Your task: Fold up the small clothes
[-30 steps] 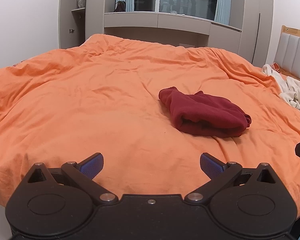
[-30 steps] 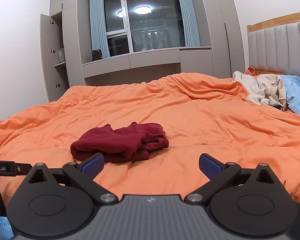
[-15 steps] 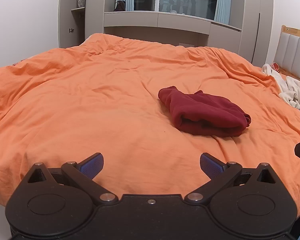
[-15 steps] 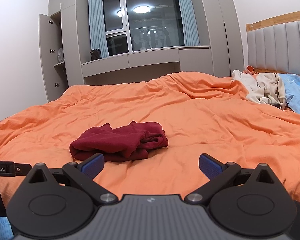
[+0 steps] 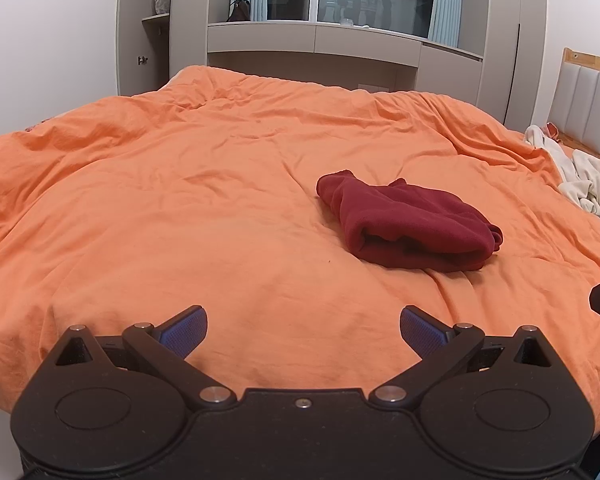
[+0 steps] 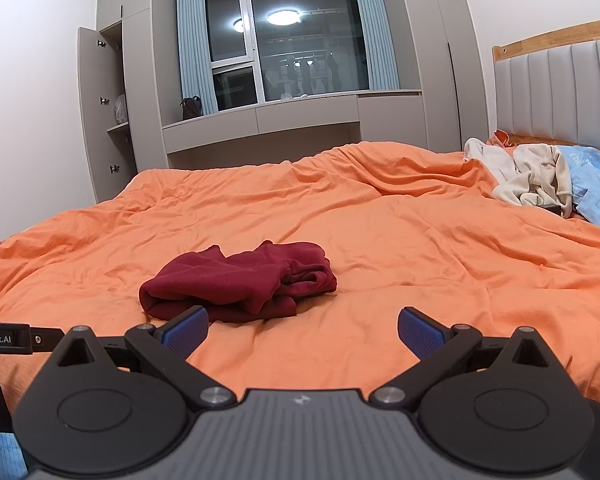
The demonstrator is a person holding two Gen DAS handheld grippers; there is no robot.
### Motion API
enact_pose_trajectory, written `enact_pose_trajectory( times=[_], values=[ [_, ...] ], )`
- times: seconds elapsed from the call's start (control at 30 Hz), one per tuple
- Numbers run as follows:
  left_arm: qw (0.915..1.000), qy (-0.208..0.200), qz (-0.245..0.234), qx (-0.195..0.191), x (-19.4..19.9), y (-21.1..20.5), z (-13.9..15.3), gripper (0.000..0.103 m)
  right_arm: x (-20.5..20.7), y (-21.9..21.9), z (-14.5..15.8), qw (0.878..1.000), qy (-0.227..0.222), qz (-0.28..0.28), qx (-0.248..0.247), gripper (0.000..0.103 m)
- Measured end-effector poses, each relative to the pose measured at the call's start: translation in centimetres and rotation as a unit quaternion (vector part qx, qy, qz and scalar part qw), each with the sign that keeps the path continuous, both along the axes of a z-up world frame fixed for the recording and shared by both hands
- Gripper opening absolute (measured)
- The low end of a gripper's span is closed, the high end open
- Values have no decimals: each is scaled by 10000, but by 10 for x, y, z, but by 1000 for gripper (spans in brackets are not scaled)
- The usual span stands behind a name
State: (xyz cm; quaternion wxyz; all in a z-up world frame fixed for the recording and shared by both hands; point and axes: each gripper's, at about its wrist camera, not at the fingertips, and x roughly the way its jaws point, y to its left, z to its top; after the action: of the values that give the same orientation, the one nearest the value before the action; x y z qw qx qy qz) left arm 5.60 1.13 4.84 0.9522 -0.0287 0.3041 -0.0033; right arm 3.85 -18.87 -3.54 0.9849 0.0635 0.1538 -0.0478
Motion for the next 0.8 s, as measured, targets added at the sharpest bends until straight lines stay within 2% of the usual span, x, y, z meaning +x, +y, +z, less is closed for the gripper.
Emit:
enact_pose_trajectory(
  times=[0.8],
  values=[
    [10000, 19, -69, -67, -2, -2, -3, 102, 0, 1, -3, 10000, 21, 1, -1, 103]
  ],
)
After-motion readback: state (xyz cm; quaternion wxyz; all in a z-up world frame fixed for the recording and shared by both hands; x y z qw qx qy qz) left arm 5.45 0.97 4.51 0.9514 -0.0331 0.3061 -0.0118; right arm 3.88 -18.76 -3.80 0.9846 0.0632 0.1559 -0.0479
